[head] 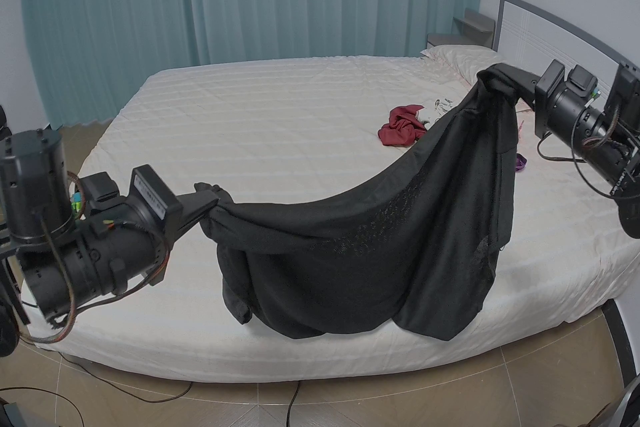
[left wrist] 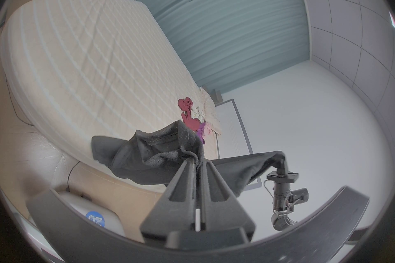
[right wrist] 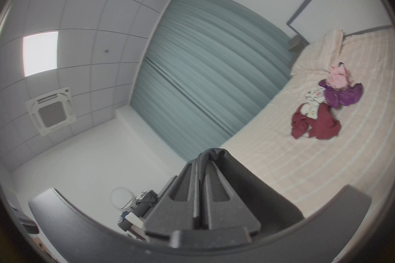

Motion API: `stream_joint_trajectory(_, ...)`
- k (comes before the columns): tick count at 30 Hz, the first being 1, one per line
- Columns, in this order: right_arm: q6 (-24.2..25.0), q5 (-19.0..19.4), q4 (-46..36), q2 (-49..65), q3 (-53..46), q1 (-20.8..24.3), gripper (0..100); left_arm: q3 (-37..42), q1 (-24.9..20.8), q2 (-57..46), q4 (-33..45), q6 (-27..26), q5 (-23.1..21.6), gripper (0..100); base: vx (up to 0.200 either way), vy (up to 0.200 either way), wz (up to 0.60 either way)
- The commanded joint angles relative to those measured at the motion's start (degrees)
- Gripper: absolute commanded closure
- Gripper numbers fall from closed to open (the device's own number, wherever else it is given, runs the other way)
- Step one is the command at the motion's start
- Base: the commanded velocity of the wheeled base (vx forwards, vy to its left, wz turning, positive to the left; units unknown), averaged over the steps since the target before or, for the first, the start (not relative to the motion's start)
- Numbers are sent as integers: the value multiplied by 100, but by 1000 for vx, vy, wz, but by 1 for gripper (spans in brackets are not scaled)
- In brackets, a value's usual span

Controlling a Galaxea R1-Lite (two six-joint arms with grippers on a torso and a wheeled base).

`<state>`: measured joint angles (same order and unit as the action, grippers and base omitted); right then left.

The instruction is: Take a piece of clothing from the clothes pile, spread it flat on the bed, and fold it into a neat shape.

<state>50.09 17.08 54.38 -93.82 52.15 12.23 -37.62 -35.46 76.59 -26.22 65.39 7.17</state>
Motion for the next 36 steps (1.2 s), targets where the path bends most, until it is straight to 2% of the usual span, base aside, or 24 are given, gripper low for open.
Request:
stream_joint_trajectory(1,18,-38,134,-945,129,-150,100,-545,206,963,-6,0,30,100,200,0,0)
stream_joint_trajectory(15,-78,-47,231,-1745,621,-150,100,-1845,945,2791,3,9,-58,100,200,0,0)
stream_joint_trajectory(23,-78,-56,231,-2492,964,-159,100,-2443,1112,3617,65,9,-66,100,200,0,0)
stream_joint_trajectory(29,-114,-258,222,-3327,1377,-150,100,-2830,1208,4399,109,-9,-58,100,0,0,0)
stream_joint_trajectory(30,-114,-258,222,-3327,1377,-150,100,-2830,1208,4399,109,-9,-58,0,0,0,0)
stream_joint_trajectory(31,-105,-266,231,-3450,1429,-133,100,-2900,1208,4505,100,-18,-58,0,0,0,0)
stream_joint_trajectory(32,-105,-266,231,-3450,1429,-133,0,-2900,1208,4505,100,-18,-58,0,0,0,0)
stream_joint_trajectory(36,-166,-557,231,-3846,1614,-10,0,-3304,1331,4918,100,-18,4,0,0,0,0)
